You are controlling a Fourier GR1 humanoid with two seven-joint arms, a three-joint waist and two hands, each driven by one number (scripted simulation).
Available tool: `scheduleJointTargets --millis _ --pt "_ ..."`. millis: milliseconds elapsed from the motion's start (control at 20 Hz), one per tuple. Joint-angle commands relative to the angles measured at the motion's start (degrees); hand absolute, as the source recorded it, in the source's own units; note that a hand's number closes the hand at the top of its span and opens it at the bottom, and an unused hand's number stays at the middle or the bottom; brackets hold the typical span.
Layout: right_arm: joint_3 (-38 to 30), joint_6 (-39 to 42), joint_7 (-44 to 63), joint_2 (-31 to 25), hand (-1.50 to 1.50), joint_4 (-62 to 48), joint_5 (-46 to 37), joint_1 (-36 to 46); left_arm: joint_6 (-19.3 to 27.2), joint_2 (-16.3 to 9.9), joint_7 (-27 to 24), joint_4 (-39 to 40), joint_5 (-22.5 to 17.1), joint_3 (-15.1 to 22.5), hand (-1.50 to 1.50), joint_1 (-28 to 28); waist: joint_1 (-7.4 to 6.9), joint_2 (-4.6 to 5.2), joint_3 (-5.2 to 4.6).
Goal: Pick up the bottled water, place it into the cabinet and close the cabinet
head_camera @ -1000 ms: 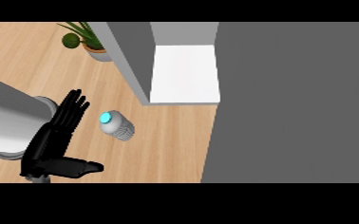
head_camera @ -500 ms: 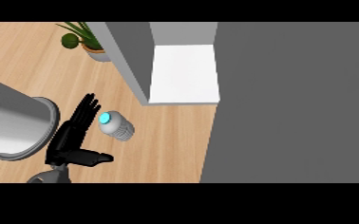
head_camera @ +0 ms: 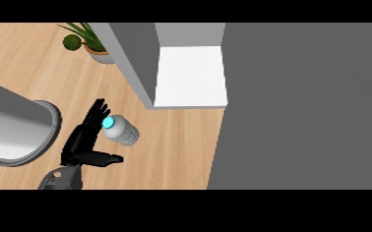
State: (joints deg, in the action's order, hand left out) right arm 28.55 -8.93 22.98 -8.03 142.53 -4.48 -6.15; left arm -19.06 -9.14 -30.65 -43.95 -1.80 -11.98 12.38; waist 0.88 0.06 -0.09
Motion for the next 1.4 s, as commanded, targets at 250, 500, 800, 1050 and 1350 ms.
scheduleJointTargets --millis 250,500,800,1050,1350 --pt "6.8 -2.3 0.3 -1.6 -1.5 6.8 -8.2 -4.8 2.2 0.1 -13.5 17.0 2.3 -1.8 -1.5 7.4 0.66 0.0 -0.06" --pt "5.3 -3.3 1.0 -1.9 -1.5 5.7 -7.6 -1.7 2.6 0.7 -17.7 23.0 1.7 -3.3 -1.5 10.2 0.37 0.11 -0.08" --pt "4.3 -3.2 0.6 -4.3 -1.5 6.7 -5.5 -2.6 -2.3 0.4 -17.8 26.0 0.3 -4.0 1.5 14.6 0.5 0.06 -0.04" --pt "3.9 -4.7 3.1 -3.4 -1.5 6.7 -5.7 0.3 0.4 3.1 -19.5 25.3 2.6 -1.3 1.5 16.4 0.24 0.06 -0.05" --pt "-1.6 -3.7 0.8 -4.0 -1.5 2.3 0.1 2.6 14.7 6.5 -26.9 21.8 9.4 3.6 1.5 14.8 -0.26 0.1 0.02"
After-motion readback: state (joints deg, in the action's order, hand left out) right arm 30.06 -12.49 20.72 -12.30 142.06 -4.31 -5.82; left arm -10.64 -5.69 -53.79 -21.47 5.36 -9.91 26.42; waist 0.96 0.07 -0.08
